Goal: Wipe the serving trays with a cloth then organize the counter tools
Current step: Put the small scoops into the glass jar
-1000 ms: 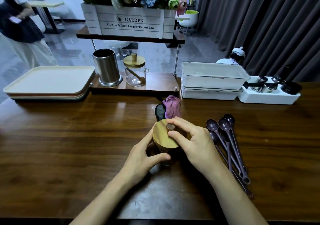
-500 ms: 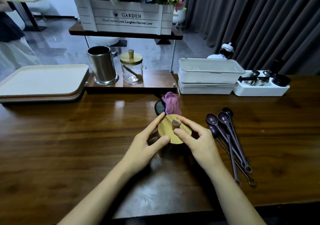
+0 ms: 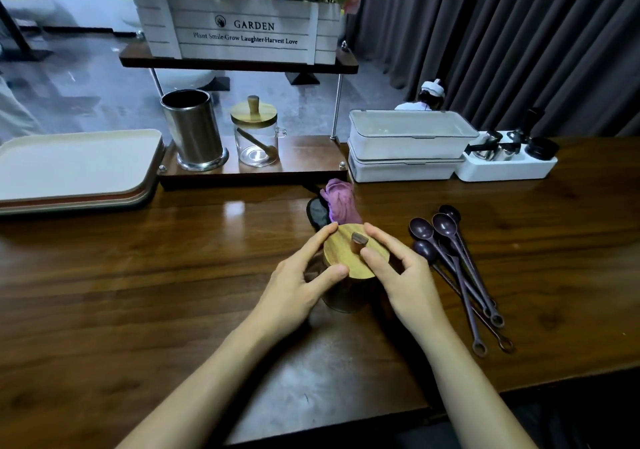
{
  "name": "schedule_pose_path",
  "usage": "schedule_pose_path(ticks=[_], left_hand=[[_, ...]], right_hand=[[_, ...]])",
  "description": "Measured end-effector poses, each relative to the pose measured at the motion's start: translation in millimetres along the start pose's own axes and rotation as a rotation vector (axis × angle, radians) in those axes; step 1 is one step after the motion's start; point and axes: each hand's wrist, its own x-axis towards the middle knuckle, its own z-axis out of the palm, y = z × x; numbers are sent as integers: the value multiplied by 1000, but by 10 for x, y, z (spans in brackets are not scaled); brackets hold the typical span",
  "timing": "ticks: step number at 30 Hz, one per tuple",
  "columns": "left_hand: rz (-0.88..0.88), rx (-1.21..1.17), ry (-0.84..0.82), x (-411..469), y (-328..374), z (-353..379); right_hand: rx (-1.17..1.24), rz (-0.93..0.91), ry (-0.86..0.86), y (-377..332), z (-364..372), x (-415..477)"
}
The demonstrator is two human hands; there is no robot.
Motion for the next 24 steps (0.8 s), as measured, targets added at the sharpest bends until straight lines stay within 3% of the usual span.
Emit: schedule_pose_path(ticks=[4,8,12,17,24], left_hand=[[-8,-15,49,27,-17,34],[-37,10,221,-23,-70,110],[-52,-49,291,-101,-48,264],[-25,-61,367,76,79,172],[3,-76,464,1005,285,-211]], right_hand=[[15,86,80,129,13,-175],[131,130,103,263,26,-322],[143,63,44,251,177,-273],[110,-27,87,135,211,59],[145,-112,84,-147,358,1030]])
